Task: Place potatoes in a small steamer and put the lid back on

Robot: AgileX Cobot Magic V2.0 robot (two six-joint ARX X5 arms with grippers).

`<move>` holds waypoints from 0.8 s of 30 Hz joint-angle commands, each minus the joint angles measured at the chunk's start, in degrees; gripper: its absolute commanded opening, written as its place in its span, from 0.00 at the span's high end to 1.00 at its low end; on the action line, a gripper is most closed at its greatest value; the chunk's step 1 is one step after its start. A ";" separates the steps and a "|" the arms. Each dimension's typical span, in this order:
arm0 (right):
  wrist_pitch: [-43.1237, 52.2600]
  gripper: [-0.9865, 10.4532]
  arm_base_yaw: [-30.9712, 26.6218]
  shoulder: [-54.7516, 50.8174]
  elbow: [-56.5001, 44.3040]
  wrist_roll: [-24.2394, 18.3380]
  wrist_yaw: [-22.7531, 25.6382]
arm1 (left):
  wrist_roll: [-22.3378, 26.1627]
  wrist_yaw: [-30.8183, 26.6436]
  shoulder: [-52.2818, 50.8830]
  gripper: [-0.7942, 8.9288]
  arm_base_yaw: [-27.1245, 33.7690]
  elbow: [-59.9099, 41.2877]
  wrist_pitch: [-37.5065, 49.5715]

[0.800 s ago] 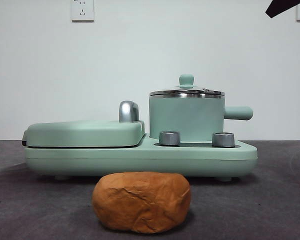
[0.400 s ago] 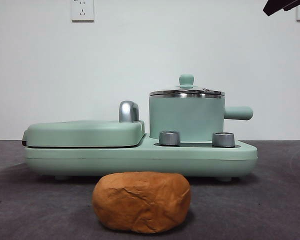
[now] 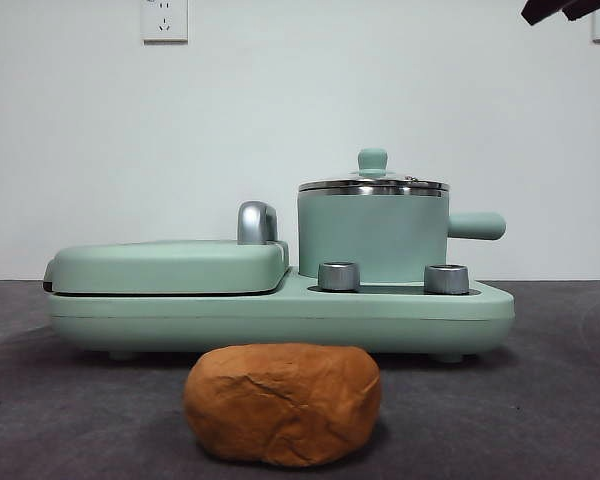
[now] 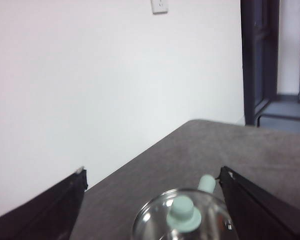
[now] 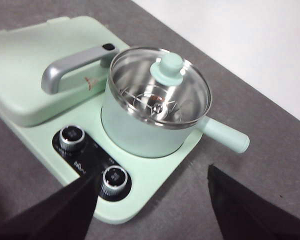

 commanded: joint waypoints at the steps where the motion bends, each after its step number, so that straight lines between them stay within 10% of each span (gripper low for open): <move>1: 1.57 0.62 0.33 0.17 0.92 2.16 0.07 | -4.66 0.11 5.86 0.51 -1.16 2.16 5.05; 24: 5.64 0.62 0.33 0.20 0.92 4.46 0.04 | -2.91 0.11 37.48 0.50 -6.78 26.36 -2.27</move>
